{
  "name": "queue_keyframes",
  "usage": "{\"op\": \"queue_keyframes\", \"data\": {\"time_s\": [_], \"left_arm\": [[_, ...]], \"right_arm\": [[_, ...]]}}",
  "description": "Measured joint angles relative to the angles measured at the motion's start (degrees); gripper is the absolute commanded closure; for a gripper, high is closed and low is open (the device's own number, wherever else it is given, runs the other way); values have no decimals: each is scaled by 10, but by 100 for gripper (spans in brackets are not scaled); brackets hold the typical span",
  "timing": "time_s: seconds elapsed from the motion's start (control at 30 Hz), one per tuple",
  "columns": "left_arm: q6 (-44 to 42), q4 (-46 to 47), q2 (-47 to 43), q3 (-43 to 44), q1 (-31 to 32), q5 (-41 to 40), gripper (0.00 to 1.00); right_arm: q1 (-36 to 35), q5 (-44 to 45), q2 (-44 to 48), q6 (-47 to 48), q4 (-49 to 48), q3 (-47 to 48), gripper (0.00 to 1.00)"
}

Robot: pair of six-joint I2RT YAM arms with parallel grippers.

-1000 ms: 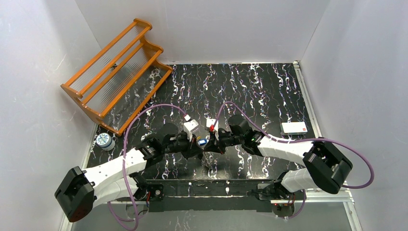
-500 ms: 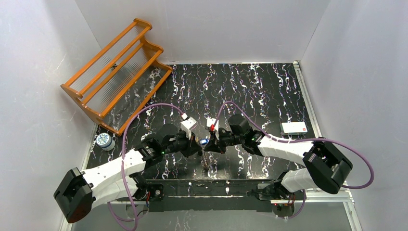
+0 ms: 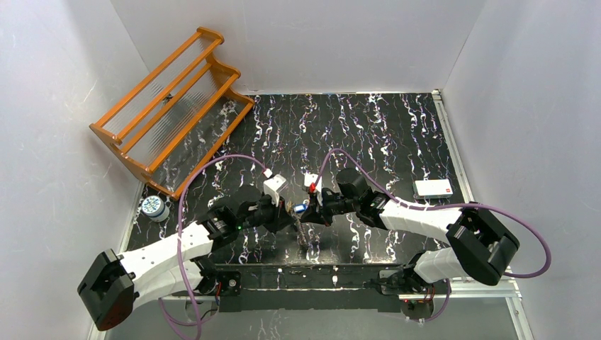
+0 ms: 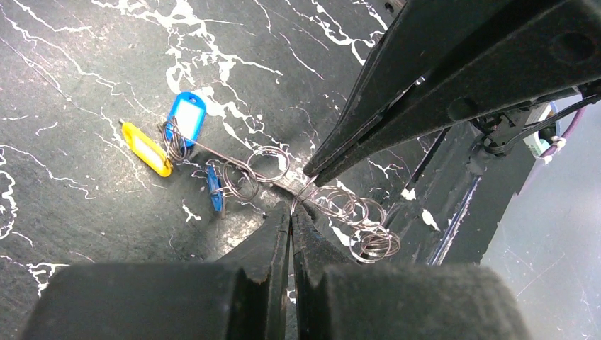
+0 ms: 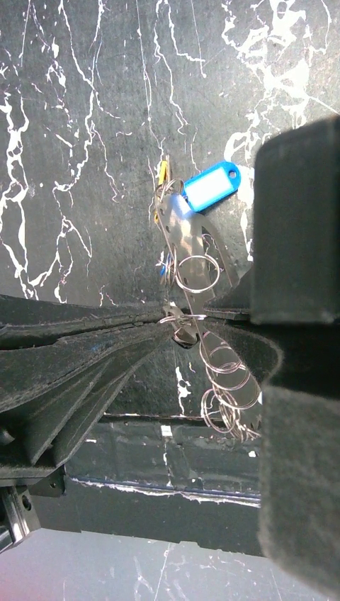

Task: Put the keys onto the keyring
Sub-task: Insert the key onto the keyring.

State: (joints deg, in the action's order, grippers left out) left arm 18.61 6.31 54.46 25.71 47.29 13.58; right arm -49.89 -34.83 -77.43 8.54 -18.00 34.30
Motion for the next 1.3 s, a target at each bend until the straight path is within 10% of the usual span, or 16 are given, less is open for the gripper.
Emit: {"op": "queue_keyframes", "data": {"time_s": [0.33, 0.47, 0.63, 1.3], "left_arm": [[7, -1, -15, -15, 2, -4, 100], [4, -3, -20, -17, 2, -6, 69], [-9, -13, -50, -20, 1, -22, 55], [-232, 142, -154, -134, 1, 129, 75]], "right_arm": [[-1, -5, 0, -3, -1, 1, 99], [-1, -6, 0, -7, -1, 1, 99], [-1, -10, 0, -9, 0, 1, 99], [0, -75, 28, 36, -24, -12, 99]]}}
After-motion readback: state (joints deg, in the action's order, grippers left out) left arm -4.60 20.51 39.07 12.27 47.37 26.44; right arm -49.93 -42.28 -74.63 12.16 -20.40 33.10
